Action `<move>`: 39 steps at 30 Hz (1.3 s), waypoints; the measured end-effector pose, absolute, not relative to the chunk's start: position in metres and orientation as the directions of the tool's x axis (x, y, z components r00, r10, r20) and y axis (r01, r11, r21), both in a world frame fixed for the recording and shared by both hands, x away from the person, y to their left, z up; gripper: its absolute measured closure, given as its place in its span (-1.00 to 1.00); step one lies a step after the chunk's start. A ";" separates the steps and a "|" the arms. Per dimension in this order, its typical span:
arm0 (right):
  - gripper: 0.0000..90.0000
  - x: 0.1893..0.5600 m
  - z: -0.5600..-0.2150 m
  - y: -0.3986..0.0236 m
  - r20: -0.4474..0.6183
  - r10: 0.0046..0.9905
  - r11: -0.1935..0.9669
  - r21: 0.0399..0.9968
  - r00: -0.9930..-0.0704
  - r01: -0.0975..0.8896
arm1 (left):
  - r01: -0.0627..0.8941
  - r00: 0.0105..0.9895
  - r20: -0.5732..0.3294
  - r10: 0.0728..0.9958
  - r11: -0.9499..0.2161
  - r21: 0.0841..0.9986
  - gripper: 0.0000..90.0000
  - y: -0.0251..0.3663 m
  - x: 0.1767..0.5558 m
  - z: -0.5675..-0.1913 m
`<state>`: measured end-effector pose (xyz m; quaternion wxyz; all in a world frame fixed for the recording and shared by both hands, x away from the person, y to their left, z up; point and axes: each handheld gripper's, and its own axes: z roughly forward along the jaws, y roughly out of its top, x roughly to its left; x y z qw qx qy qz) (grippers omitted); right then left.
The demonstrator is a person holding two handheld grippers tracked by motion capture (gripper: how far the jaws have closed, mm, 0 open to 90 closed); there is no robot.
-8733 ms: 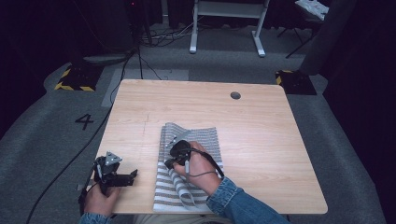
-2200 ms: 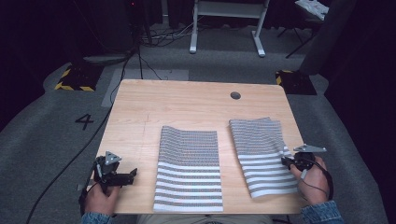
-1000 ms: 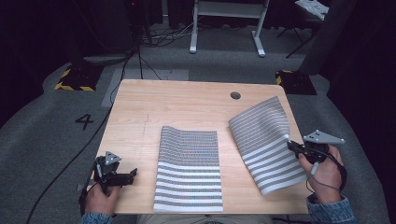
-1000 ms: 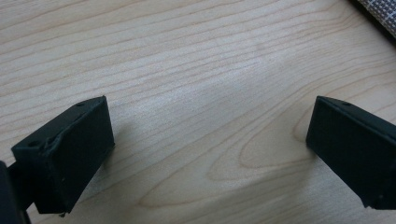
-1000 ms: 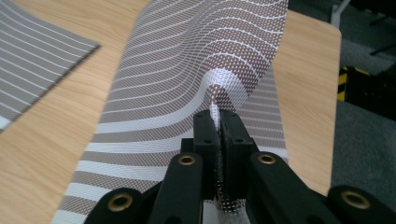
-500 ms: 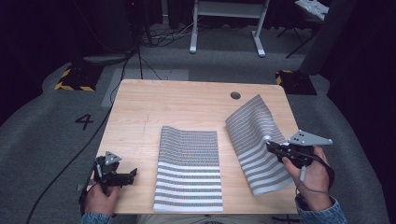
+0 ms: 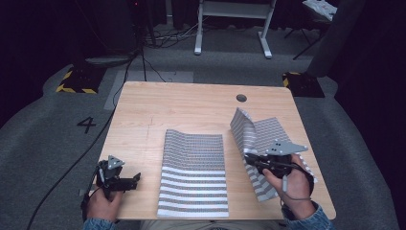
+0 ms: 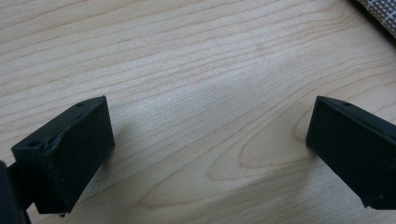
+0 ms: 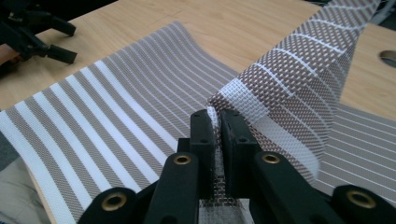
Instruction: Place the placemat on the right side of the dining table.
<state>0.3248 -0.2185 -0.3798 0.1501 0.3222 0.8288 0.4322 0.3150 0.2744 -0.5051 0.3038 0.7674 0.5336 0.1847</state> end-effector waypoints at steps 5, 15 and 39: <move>0.86 0.321 -0.390 -0.199 0.043 0.629 0.421 0.820 -0.777 0.386 | 0.707 0.361 -0.042 0.932 -0.244 0.664 -0.98 0.274 0.315 -0.505; 0.67 0.312 -0.405 -0.160 0.079 0.544 0.458 0.806 -0.835 0.375 | 0.709 0.357 -0.041 0.933 -0.242 0.662 -0.98 0.278 0.312 -0.505; -0.03 0.318 -0.409 -0.257 0.097 0.754 0.297 0.832 -0.649 0.469 | 0.716 0.334 -0.036 0.942 -0.228 0.660 -1.00 0.276 0.311 -0.505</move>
